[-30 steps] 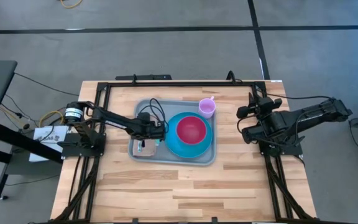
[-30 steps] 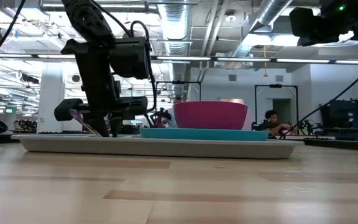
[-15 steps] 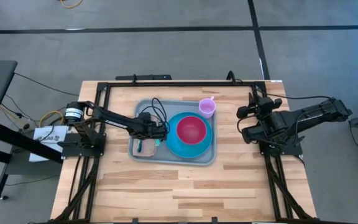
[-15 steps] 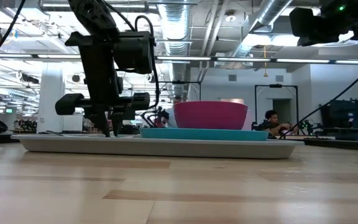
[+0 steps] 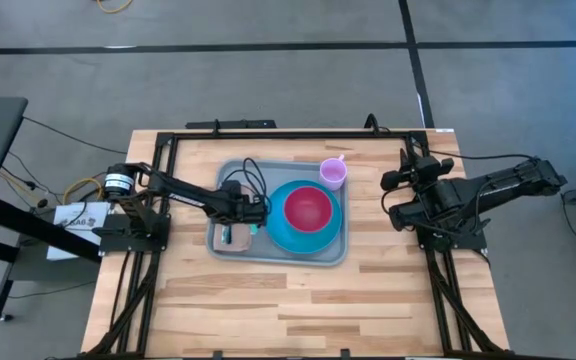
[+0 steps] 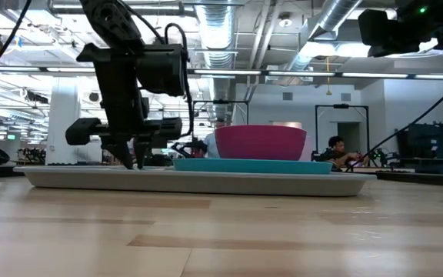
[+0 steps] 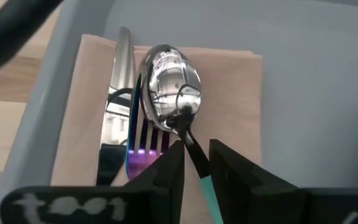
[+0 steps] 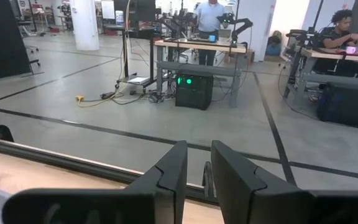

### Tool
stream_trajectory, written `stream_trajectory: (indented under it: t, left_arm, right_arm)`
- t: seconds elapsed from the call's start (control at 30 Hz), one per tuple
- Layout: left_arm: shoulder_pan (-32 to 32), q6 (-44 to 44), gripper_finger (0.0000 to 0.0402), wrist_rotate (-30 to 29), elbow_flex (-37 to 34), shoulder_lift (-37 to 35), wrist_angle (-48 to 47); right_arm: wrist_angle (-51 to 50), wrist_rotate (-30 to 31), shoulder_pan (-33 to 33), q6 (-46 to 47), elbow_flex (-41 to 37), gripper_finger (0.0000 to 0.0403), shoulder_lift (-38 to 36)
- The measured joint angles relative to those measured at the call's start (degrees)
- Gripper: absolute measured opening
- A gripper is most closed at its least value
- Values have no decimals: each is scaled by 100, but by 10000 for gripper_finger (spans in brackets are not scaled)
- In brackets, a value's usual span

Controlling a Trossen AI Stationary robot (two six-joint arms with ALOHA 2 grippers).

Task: Set up tray
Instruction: Put the blue spoon on the brown napkin to the right of the fork

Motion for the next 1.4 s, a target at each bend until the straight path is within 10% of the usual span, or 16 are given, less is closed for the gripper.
stream_trajectory:
  t: [0.67, 1.1, 1.4]
  left_arm:
    - [-69, 740, 2, -413, -24, 2, 660]
    - [-318, 1232, 0, -439, 1634, 2, -1456]
    - [-542, 1044, 0, -192, 1382, 2, -1707]
  right_arm:
    - [0, 0, 0, -2, 0, 67, 0]
    - [0, 0, 0, -4, 0, 67, 0]
    - [0, 0, 0, -7, 0, 67, 2]
